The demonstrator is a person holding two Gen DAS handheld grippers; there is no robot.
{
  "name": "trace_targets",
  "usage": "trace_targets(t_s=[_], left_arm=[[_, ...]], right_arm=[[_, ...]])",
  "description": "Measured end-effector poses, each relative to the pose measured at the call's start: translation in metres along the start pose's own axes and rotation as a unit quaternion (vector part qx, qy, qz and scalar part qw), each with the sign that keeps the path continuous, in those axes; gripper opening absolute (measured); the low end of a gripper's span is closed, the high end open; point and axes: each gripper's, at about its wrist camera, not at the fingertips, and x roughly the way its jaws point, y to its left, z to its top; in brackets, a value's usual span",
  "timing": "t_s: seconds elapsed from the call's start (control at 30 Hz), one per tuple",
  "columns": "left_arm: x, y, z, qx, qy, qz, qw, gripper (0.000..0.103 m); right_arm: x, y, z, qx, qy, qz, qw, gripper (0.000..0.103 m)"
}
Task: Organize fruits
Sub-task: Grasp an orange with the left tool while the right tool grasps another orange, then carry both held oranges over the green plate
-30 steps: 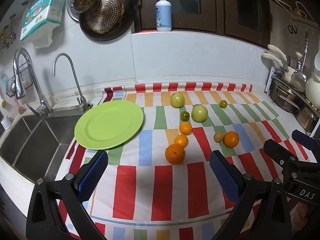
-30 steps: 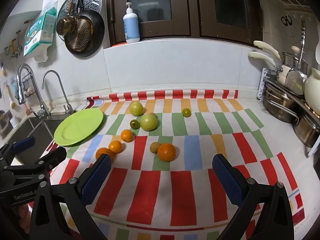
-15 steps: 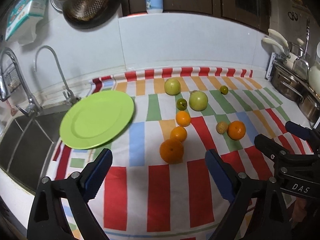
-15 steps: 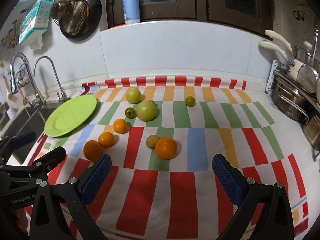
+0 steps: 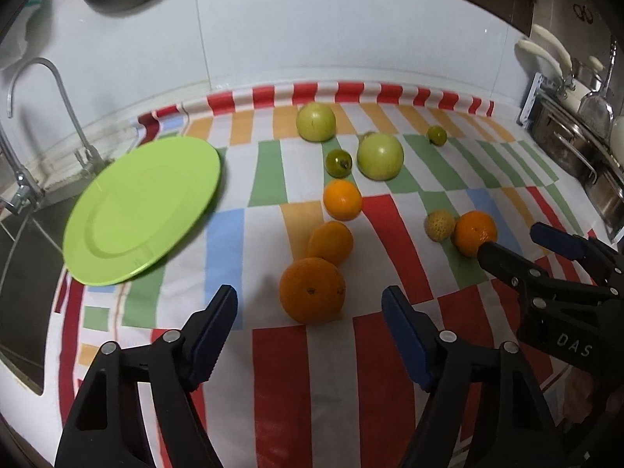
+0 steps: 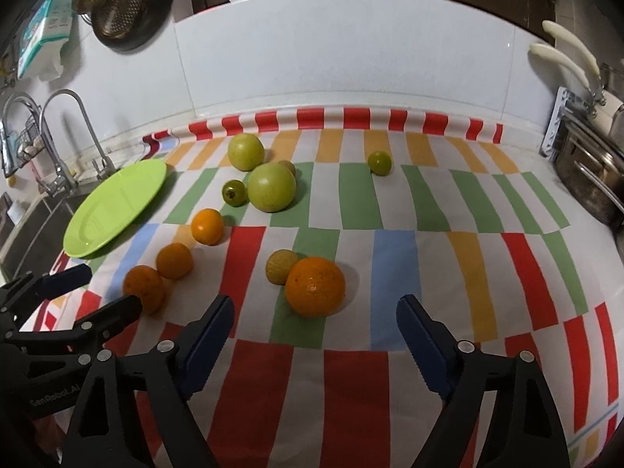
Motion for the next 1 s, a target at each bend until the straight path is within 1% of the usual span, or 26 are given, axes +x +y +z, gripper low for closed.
trace_targets(t_s=[0.23, 0.3, 0.37, 0.47, 0.7, 0.87, 1.0], left_arm=[[0.017, 0.003, 0.003, -0.003, 0.021, -0.007, 0.9997, 0.066], [0.021, 0.004, 0.003, -0.004, 0.024, -0.009, 0.9997, 0.060], [0.024, 0.004, 0.004, -0.006, 0.027, -0.011, 0.9996, 0.059], [0.026, 0.004, 0.005, -0.006, 0.027, -0.013, 0.9995, 0.051], [0.029, 0.003, 0.006, -0.003, 0.025, -0.010, 0.9996, 0.042], [0.028, 0.004, 0.004, -0.003, 0.021, -0.010, 0.9997, 0.041], [0.023, 0.004, 0.002, -0.004, 0.016, -0.016, 0.9997, 0.041]], right_arm=[[0.021, -0.002, 0.004, -0.009, 0.019, 0.008, 1.000, 0.071], [0.027, -0.001, 0.005, -0.012, 0.023, 0.011, 1.000, 0.066], [0.031, -0.001, 0.006, -0.014, 0.027, 0.013, 0.999, 0.062], [0.037, -0.001, 0.007, -0.015, 0.031, 0.016, 0.999, 0.056], [0.041, -0.001, 0.006, -0.017, 0.031, 0.019, 0.999, 0.042], [0.039, 0.000, 0.005, -0.023, 0.028, 0.018, 0.999, 0.042], [0.033, 0.004, 0.004, -0.025, 0.026, 0.028, 0.999, 0.042]])
